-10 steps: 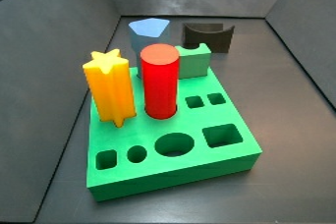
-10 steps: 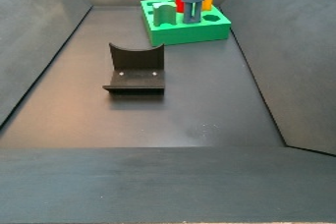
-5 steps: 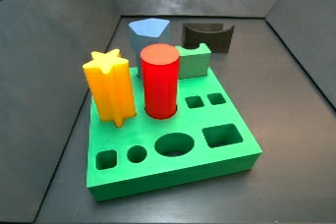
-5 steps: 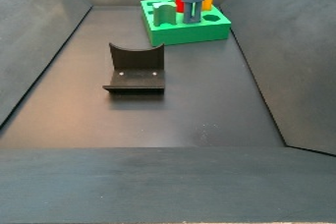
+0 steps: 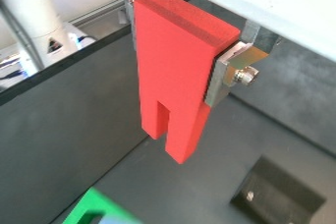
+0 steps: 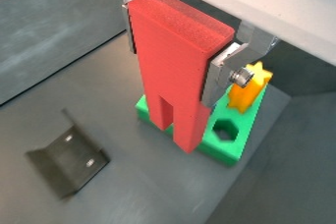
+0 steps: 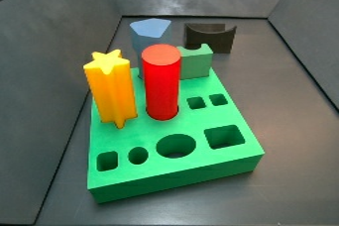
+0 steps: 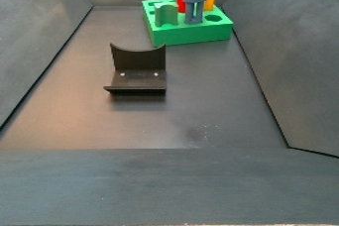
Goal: Pick up the double-square object. Move up. Move to above the board. Insert the double-square object.
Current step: Move to above the board, then insert the double-square object.
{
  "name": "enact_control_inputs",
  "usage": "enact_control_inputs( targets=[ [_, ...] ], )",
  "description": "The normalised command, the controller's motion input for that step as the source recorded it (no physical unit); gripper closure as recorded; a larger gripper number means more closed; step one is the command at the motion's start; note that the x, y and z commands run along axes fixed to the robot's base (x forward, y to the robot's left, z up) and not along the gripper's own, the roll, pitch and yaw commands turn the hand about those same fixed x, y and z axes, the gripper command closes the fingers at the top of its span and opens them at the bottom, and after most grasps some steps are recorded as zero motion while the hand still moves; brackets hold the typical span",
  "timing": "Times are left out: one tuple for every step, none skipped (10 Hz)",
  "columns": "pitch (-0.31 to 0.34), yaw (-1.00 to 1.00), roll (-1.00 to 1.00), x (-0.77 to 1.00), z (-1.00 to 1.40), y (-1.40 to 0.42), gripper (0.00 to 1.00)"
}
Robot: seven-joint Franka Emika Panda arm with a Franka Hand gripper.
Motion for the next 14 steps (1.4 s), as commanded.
enact_control_inputs(
  targets=[
    [0.069,0.00,0.00,0.31,-0.08,-1.00,1.00],
    [0.062,0.01,-0.01,0.32,-0.08,-1.00,1.00],
    [0.056,0.01,-0.01,0.34,-0.07,-1.00,1.00],
    [0.050,0.01,0.00,0.35,-0.07,-1.00,1.00],
    [0.047,0.01,0.00,0.33,-0.06,-0.87,1.00],
    [0.049,0.01,0.01,0.25,-0.03,-0.58,1.00],
    [0.045,0.01,0.02,0.17,-0.01,-0.34,1.00],
    [0.043,0.01,0.02,0.10,0.01,-0.20,1.00],
    [-0.033,0.21,0.00,0.03,0.00,-0.31,1.00],
    [-0.056,0.57,0.09,0.59,0.10,-0.16,1.00],
    [-0.016,0.56,0.13,0.63,0.13,-0.04,1.00],
    [0.000,0.54,0.20,0.63,0.12,0.00,1.00],
    [0.000,0.52,0.23,0.63,0.08,0.00,1.00],
    [0.000,0.47,0.25,0.69,0.04,0.00,1.00]
  ],
)
